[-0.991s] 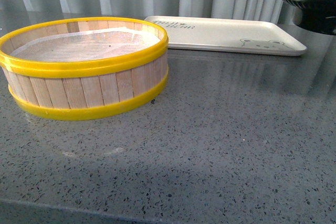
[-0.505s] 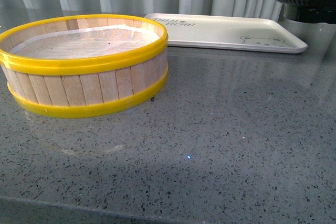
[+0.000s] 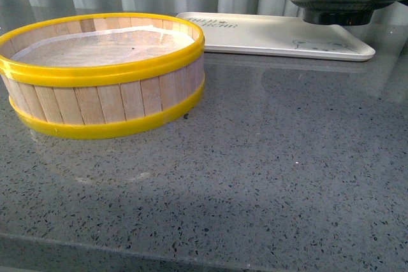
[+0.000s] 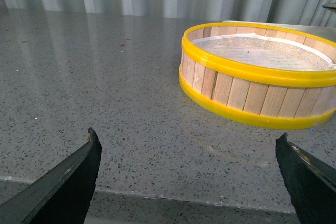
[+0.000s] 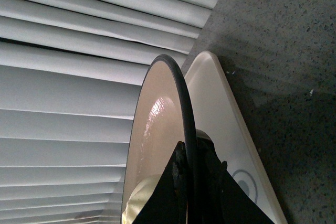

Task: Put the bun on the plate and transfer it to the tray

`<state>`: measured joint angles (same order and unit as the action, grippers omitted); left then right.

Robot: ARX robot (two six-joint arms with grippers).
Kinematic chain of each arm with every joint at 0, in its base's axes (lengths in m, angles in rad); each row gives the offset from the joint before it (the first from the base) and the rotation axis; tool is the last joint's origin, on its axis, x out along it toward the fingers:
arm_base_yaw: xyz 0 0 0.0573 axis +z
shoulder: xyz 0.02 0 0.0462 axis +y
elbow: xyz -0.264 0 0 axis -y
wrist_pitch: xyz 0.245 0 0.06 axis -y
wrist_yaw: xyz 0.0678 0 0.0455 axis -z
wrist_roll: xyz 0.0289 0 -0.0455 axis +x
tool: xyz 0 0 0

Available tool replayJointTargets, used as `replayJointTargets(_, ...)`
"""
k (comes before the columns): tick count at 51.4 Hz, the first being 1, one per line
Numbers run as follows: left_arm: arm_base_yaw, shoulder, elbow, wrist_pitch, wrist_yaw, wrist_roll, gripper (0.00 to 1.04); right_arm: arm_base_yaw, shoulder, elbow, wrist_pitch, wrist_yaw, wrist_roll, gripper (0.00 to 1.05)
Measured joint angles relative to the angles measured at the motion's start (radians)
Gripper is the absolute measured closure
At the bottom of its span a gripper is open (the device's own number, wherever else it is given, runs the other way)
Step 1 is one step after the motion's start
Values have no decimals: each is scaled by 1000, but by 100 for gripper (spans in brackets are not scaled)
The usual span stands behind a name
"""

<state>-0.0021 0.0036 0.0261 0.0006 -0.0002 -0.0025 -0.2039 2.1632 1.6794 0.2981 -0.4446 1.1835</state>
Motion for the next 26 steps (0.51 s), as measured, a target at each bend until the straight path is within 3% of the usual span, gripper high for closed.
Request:
replayJointTargets(13, 0, 0, 0, 0, 0, 0, 7, 51, 125, 182, -72, 1, -19, 102)
replayJointTargets(26, 0, 0, 0, 0, 0, 0, 7, 85, 142, 180, -104, -13, -45, 102)
